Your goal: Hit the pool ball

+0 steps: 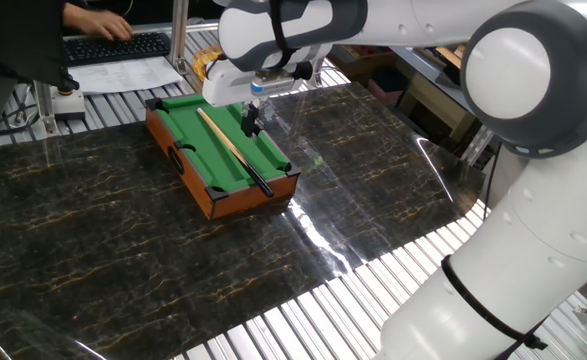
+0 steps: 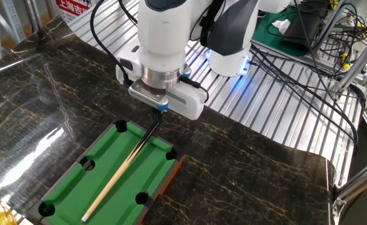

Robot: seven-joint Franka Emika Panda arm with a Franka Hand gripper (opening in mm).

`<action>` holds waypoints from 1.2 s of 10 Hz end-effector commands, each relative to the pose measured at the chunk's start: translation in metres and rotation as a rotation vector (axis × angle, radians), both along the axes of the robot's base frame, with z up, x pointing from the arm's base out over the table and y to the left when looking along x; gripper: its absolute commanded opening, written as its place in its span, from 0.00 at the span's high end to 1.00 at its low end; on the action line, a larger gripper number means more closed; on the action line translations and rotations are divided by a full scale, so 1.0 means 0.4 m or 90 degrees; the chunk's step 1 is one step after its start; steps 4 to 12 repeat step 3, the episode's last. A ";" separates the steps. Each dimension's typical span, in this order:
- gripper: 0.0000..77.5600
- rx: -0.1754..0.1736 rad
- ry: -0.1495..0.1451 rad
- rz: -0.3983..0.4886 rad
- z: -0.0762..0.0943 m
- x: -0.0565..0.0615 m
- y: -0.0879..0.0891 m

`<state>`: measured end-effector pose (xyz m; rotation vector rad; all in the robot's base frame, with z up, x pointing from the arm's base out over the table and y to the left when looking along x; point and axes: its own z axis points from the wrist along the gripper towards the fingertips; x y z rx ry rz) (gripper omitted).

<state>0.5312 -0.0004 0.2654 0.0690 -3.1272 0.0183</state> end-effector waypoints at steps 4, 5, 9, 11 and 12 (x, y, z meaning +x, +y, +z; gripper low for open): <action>0.99 -0.002 -0.005 0.002 0.004 0.002 -0.001; 0.99 -0.002 -0.005 0.002 0.004 0.002 -0.001; 0.99 -0.002 -0.005 0.002 0.004 0.002 -0.001; 0.99 -0.002 -0.005 0.002 0.004 0.002 -0.001; 0.99 -0.002 -0.005 0.002 0.004 0.002 -0.001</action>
